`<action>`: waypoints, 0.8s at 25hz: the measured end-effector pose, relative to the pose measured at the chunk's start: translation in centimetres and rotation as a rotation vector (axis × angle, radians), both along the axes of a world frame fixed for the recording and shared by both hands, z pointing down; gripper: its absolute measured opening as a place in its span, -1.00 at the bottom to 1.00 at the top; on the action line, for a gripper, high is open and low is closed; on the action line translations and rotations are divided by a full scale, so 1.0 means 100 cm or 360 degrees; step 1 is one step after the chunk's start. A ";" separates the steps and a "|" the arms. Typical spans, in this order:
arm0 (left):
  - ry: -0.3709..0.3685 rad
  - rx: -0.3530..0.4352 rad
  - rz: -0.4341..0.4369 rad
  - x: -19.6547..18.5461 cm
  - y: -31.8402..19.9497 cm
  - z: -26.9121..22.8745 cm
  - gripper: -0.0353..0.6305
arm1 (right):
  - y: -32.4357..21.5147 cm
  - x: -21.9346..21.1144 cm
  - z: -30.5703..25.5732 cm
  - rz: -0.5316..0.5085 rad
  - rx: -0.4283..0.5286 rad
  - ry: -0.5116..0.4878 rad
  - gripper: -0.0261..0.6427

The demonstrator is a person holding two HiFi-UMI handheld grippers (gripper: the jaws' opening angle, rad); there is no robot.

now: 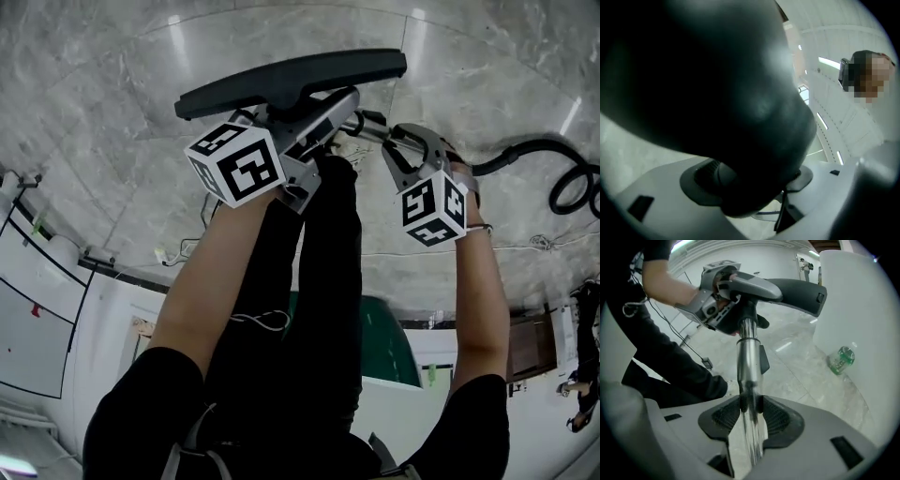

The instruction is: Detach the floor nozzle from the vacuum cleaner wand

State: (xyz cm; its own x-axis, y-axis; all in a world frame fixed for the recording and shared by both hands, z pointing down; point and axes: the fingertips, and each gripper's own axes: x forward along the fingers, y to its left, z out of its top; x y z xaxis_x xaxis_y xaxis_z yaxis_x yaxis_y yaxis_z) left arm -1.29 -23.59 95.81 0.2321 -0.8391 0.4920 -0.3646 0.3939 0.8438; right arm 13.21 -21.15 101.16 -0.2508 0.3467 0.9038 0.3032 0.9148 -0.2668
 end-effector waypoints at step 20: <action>-0.0559 0.0128 0.0377 0.045 -0.015 -0.068 -0.46 | 0.019 -0.027 -0.009 0.0106 0.0138 -0.0391 -0.64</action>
